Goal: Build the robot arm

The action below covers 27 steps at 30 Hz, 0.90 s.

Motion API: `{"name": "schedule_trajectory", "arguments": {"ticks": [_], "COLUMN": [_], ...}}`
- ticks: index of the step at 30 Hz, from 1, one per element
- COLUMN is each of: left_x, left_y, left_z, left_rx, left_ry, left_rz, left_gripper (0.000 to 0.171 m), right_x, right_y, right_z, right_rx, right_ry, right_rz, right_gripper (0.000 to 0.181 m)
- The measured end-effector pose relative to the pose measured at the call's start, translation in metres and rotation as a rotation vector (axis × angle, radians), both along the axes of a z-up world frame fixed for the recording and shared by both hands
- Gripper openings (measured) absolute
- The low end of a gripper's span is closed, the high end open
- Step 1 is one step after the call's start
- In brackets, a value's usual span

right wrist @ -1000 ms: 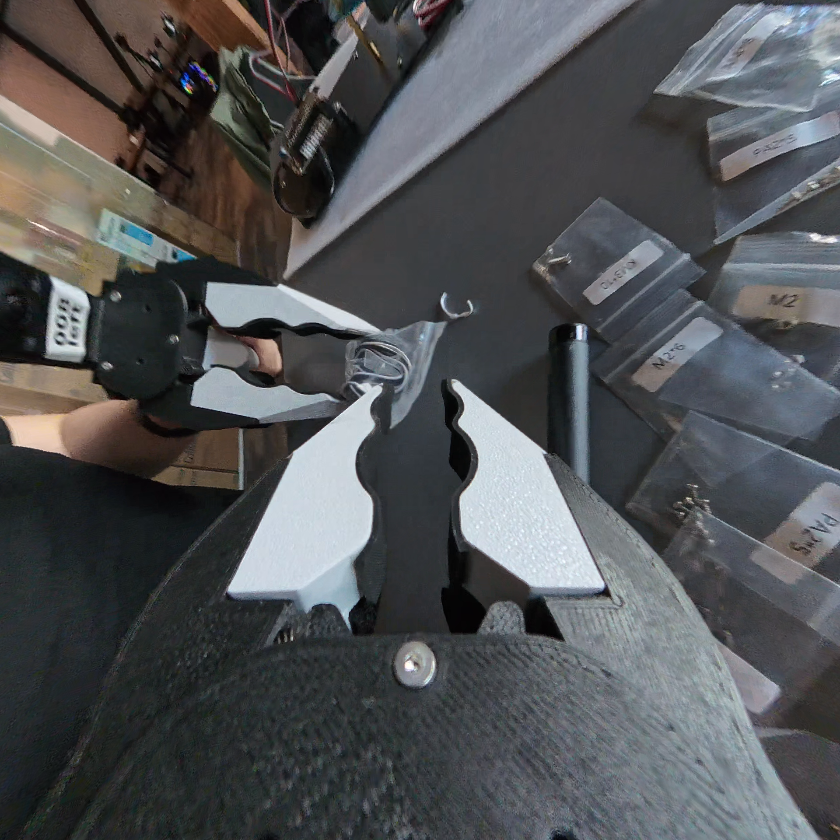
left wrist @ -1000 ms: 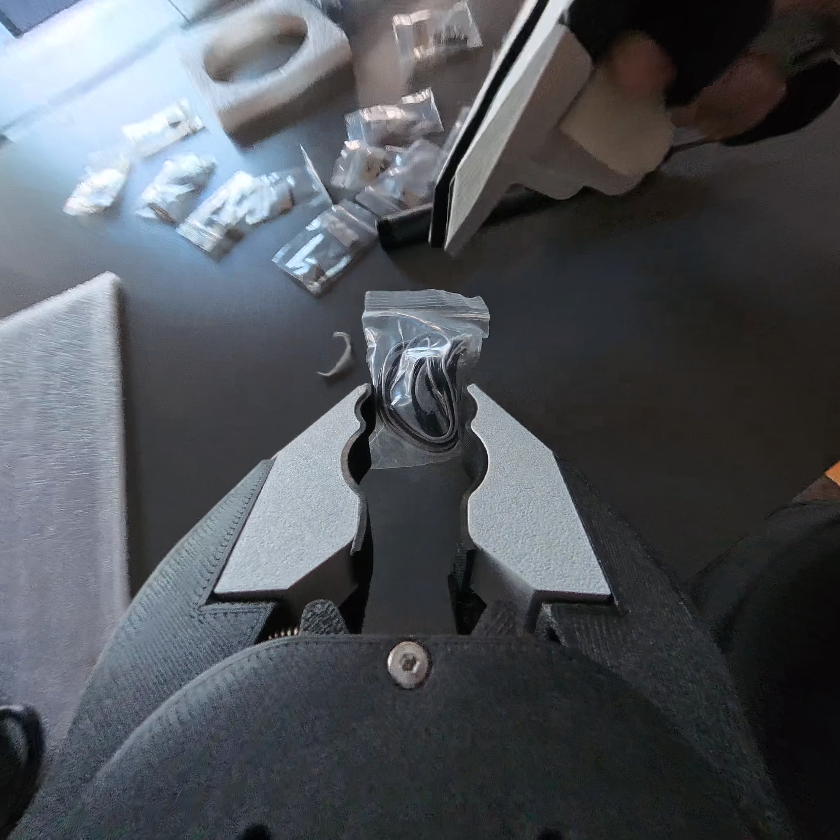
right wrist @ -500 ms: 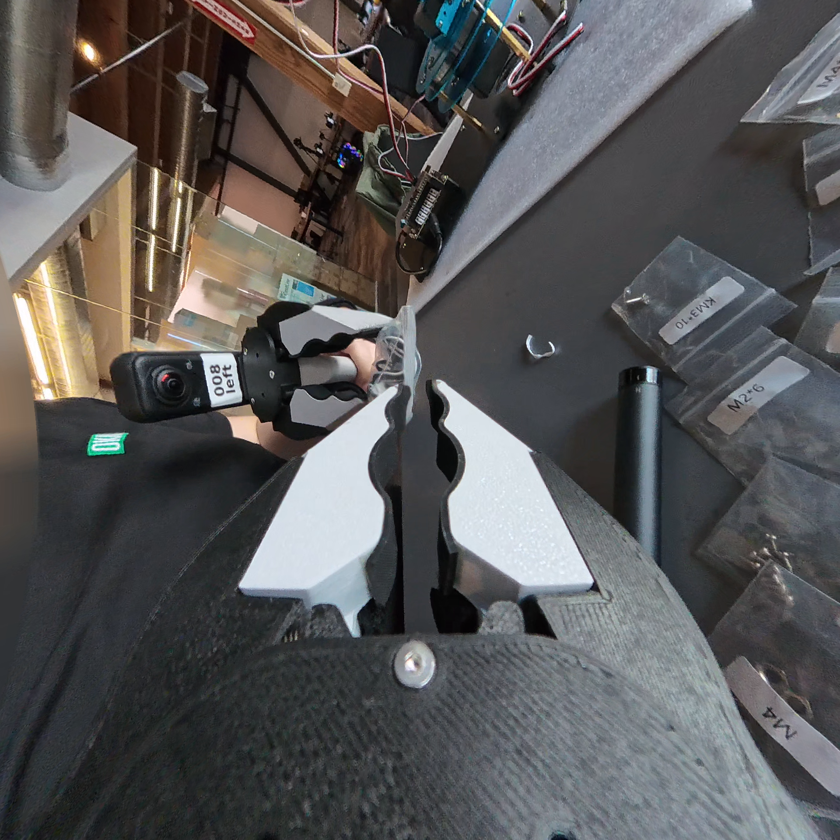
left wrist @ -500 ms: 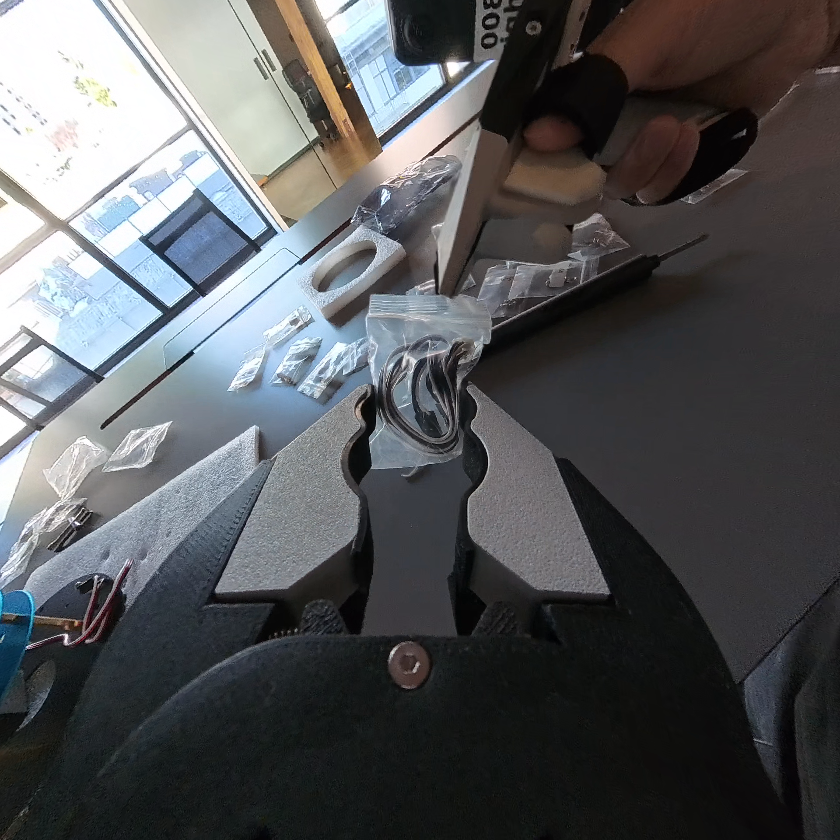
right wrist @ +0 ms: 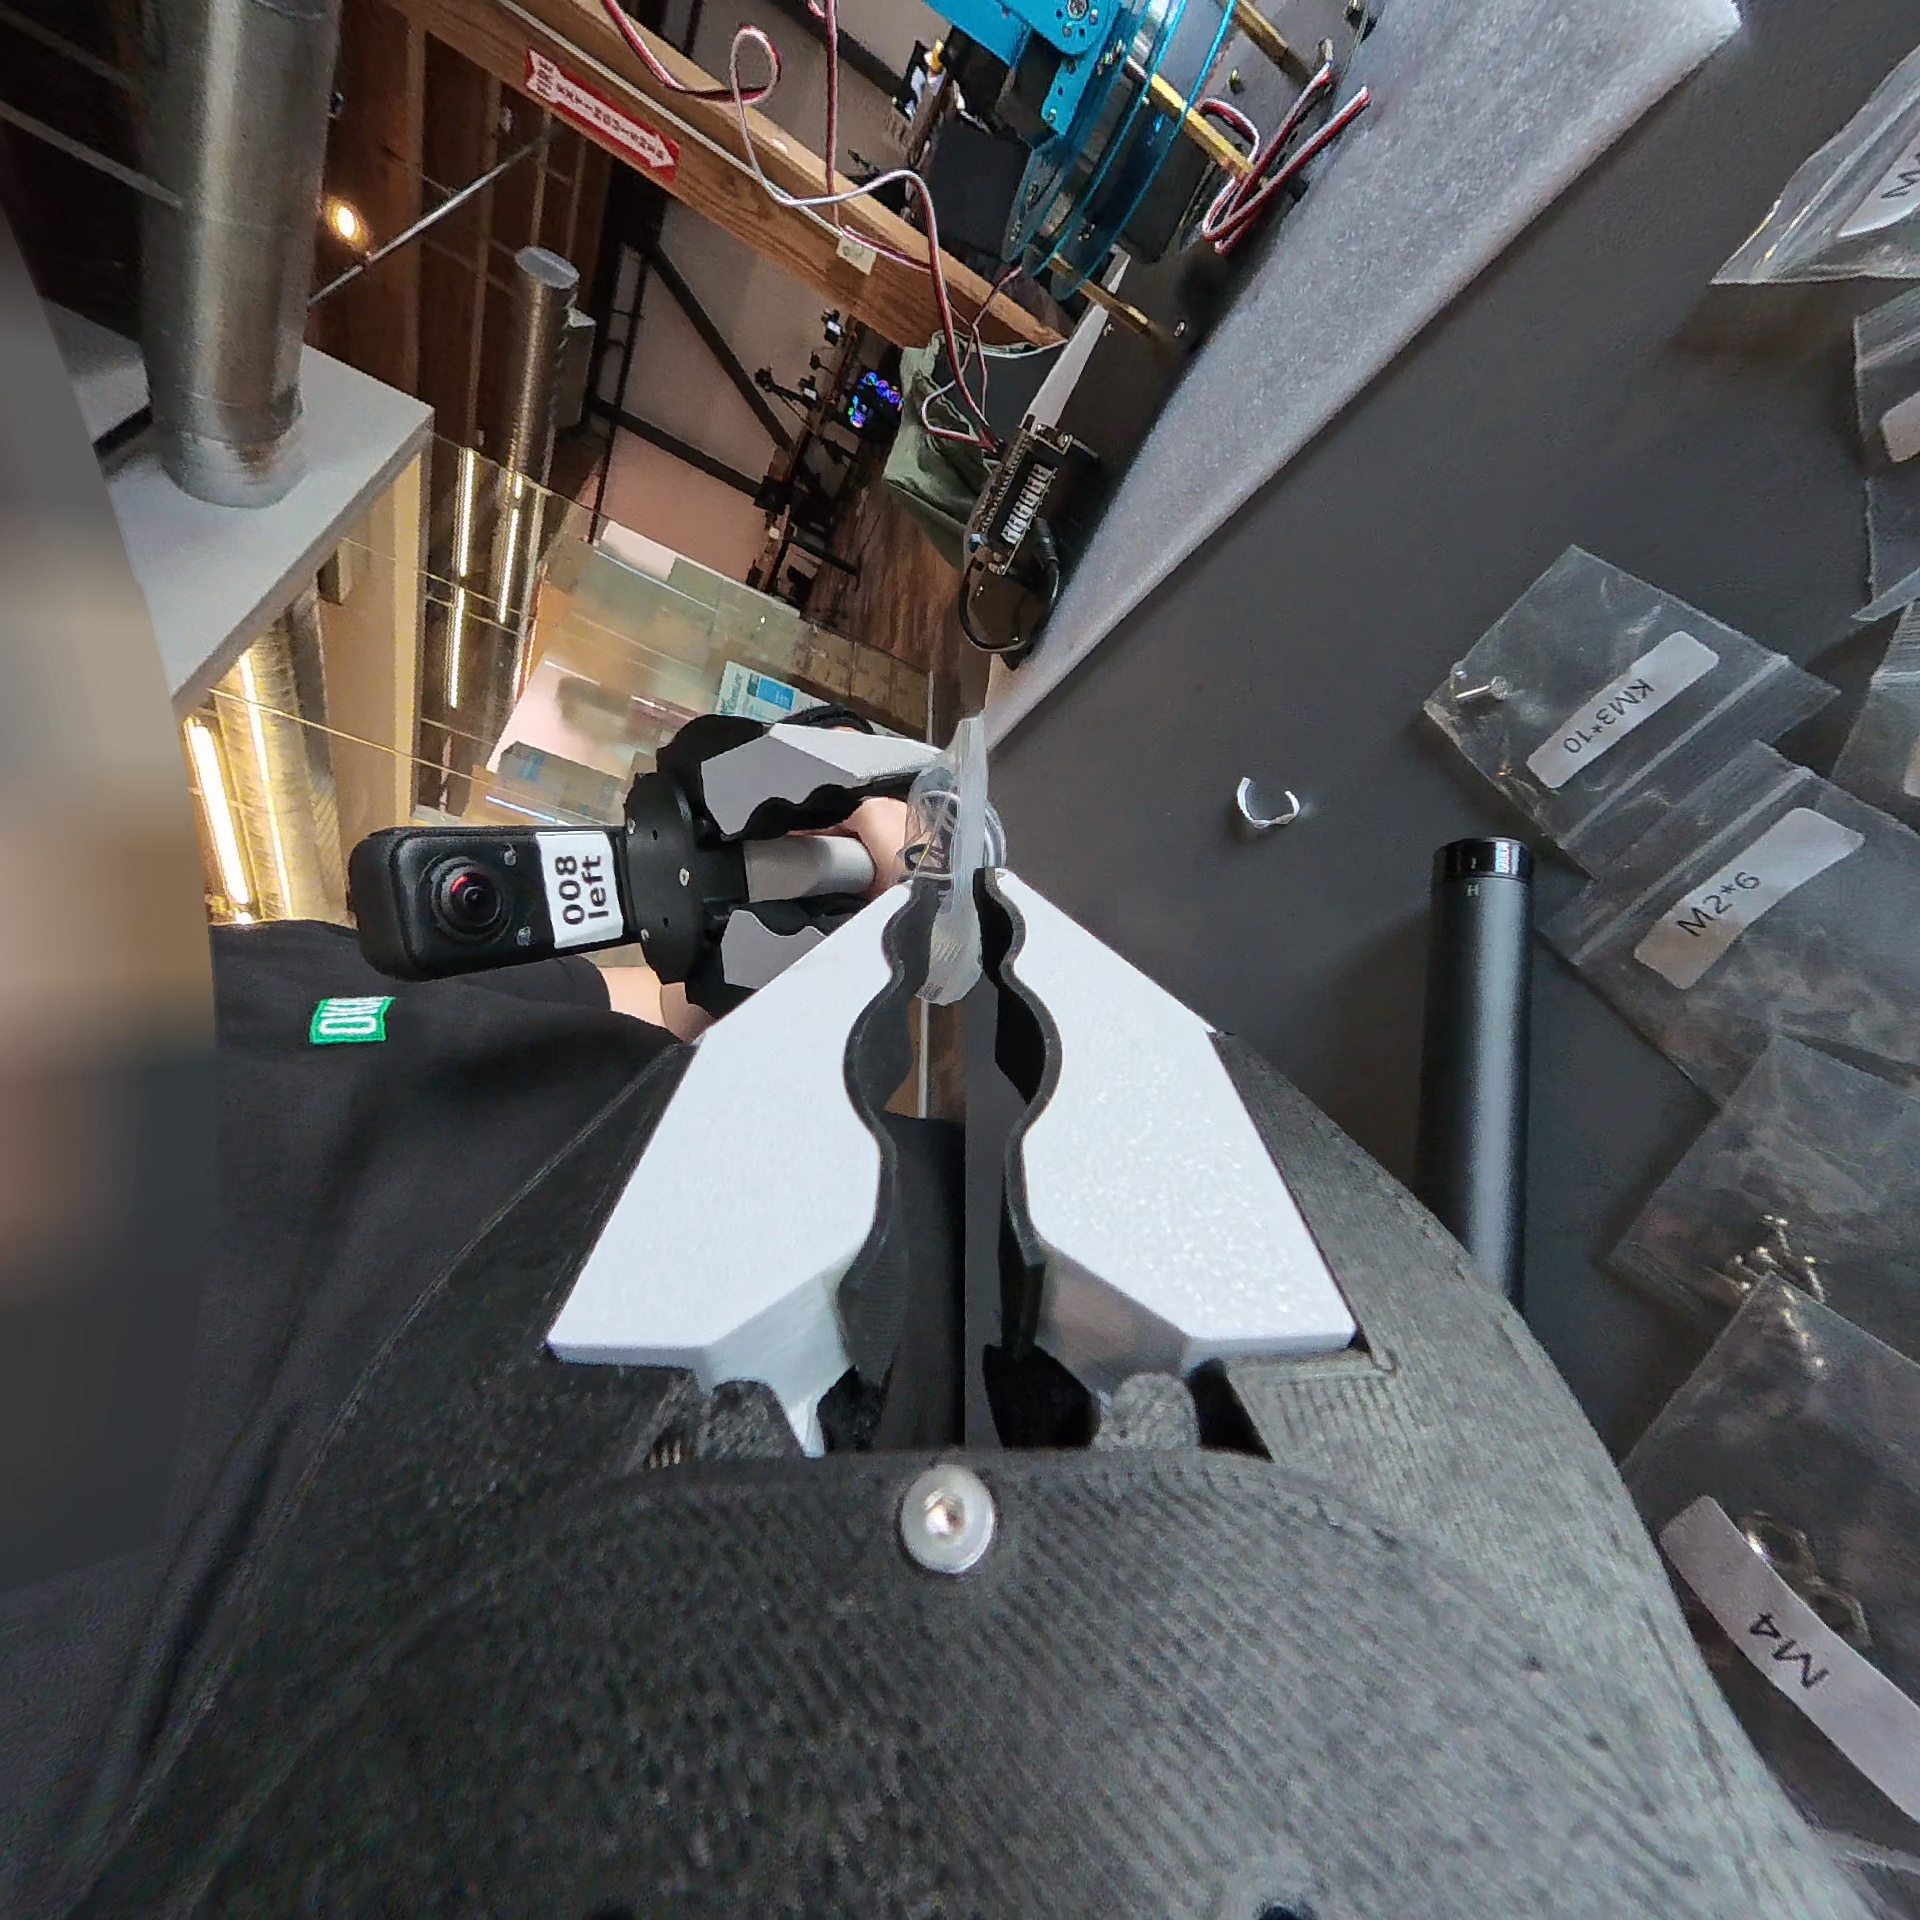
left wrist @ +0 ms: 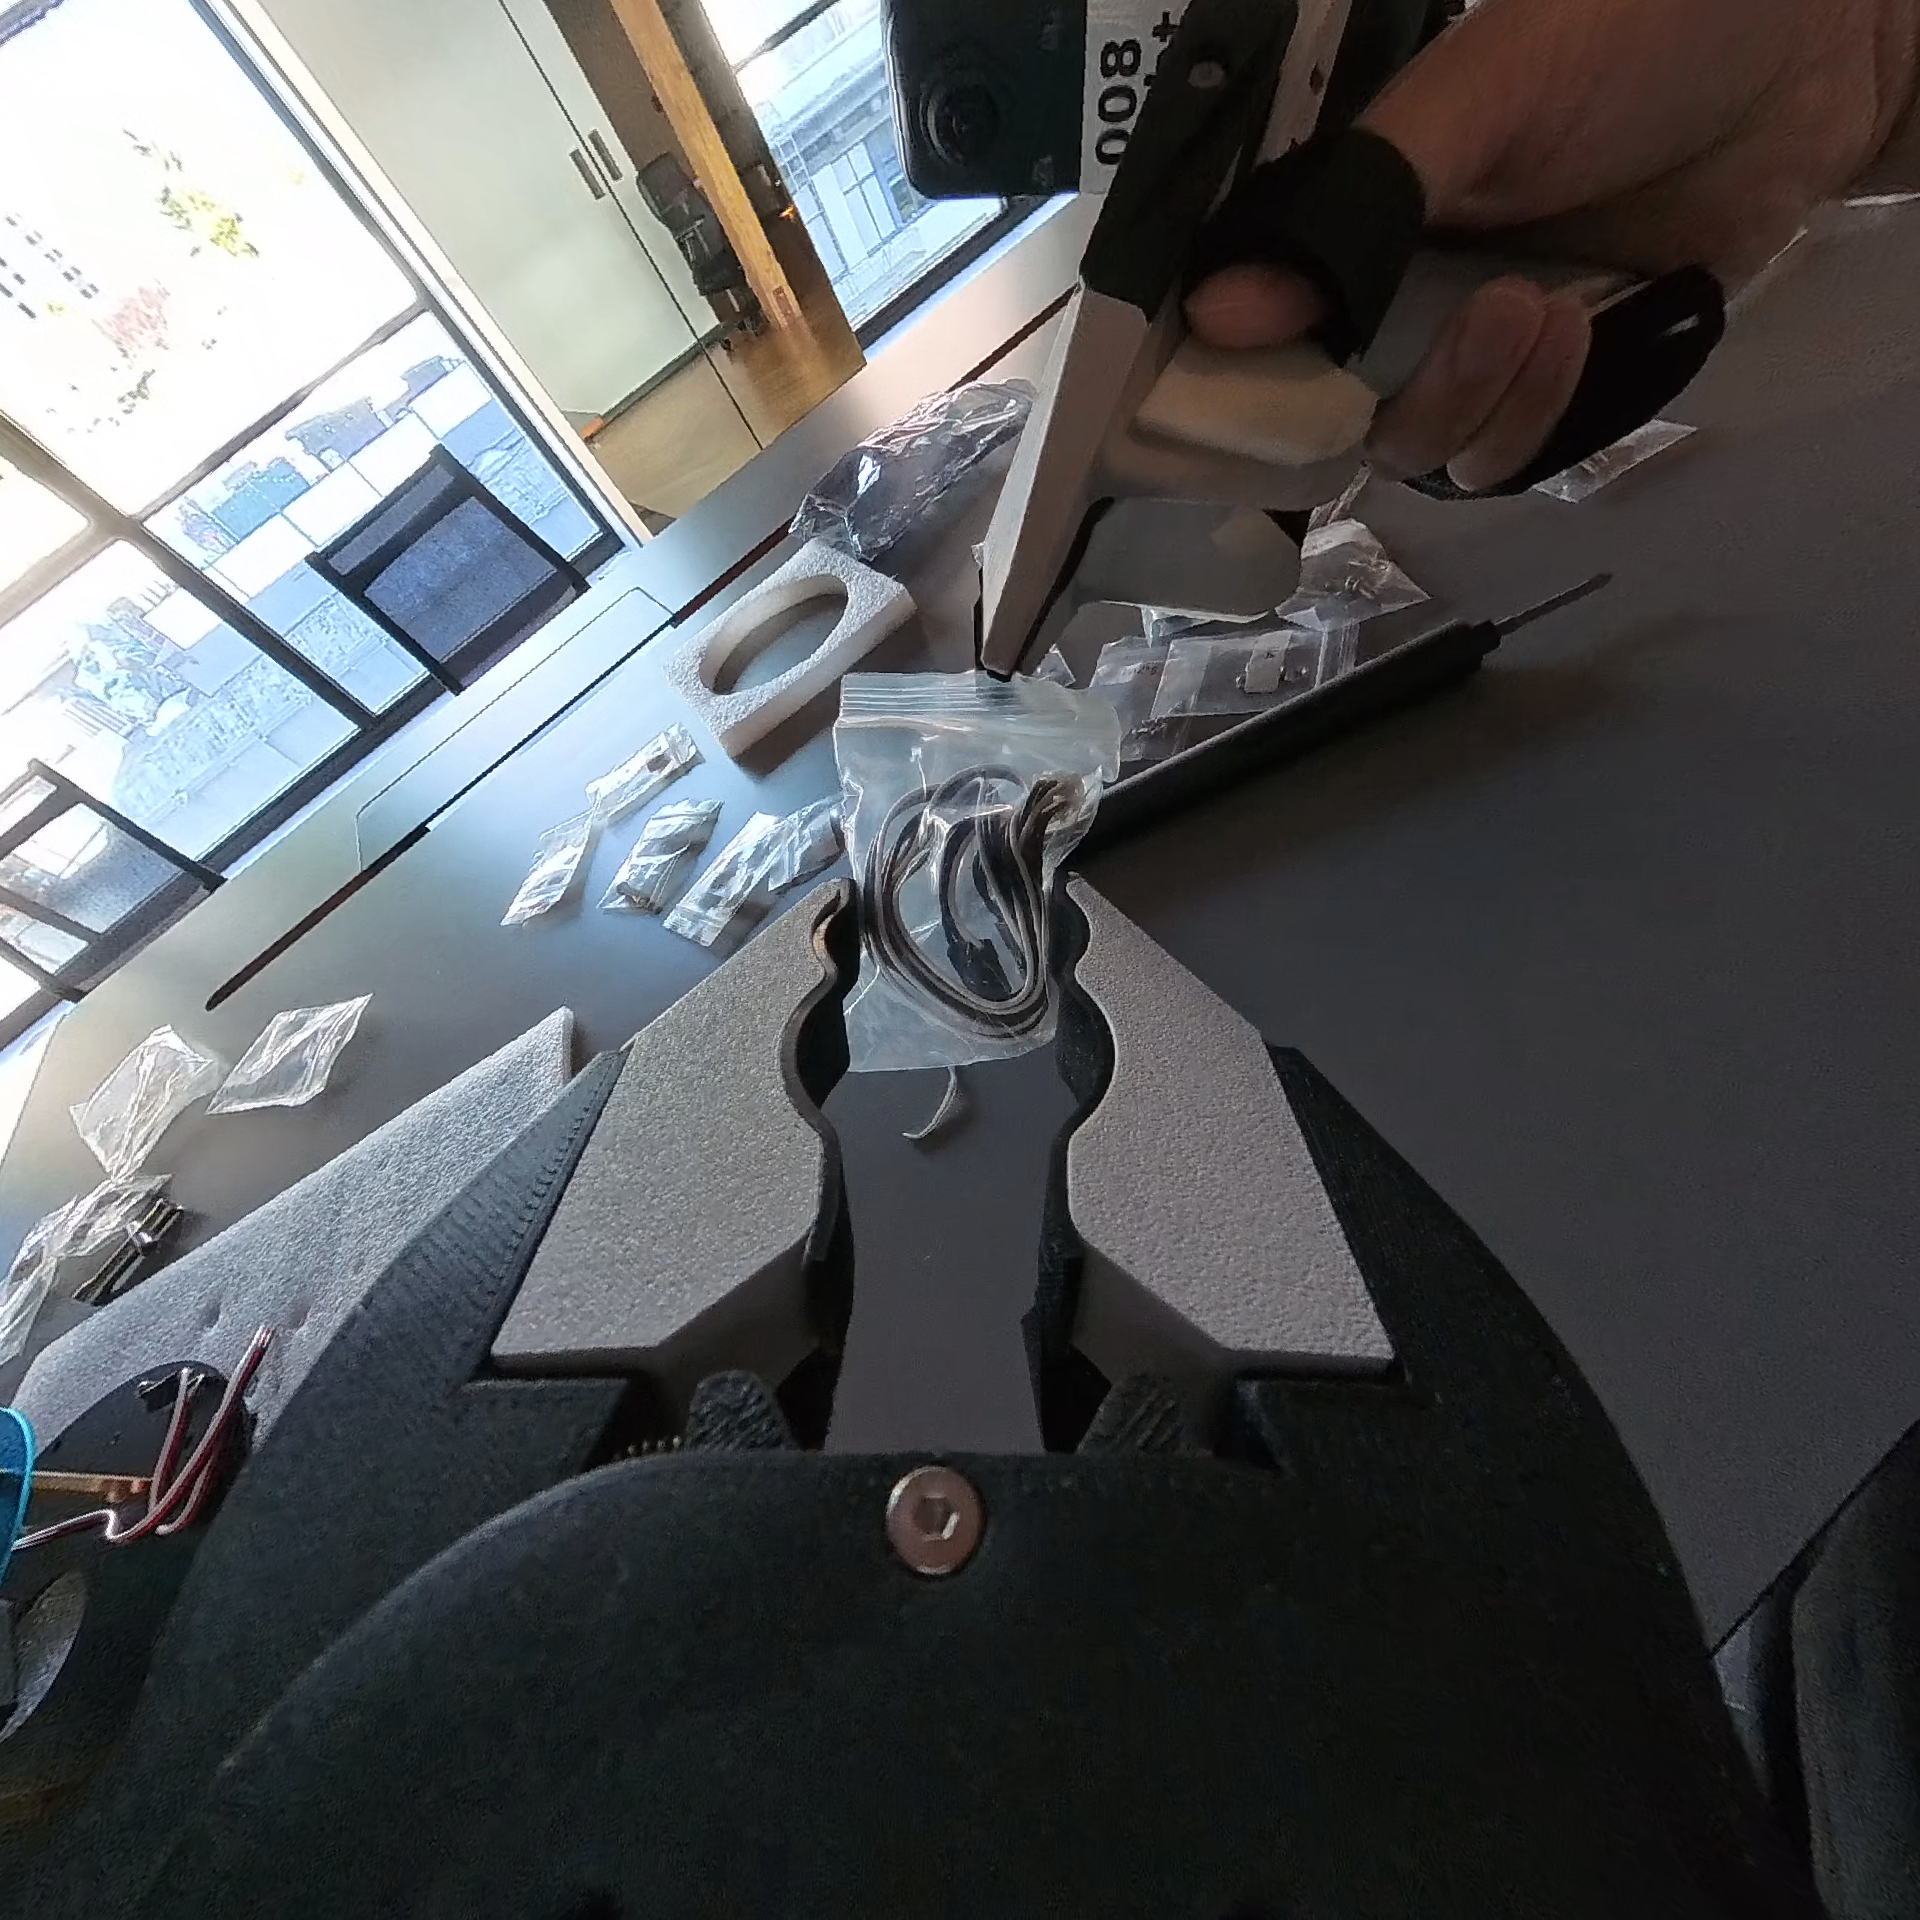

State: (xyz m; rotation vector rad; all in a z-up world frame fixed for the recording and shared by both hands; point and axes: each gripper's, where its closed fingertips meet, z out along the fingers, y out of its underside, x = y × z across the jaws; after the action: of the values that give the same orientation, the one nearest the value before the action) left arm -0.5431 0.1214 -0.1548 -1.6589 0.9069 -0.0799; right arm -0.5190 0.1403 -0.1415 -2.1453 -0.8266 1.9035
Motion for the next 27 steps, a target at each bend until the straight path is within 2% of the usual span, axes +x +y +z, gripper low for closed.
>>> {"name": "schedule_trajectory", "arguments": {"ticks": [27], "left_x": [0.014], "left_y": [-0.009], "left_z": [0.007], "left_rx": [0.020], "left_ry": [0.002], "left_rz": [0.002], "left_gripper": [0.033], "right_x": [0.020], "right_y": [-0.008], "right_z": [-0.002], "right_rx": [0.007], "right_ry": [-0.001], "right_rz": [-0.022], "right_gripper": [0.006]}}
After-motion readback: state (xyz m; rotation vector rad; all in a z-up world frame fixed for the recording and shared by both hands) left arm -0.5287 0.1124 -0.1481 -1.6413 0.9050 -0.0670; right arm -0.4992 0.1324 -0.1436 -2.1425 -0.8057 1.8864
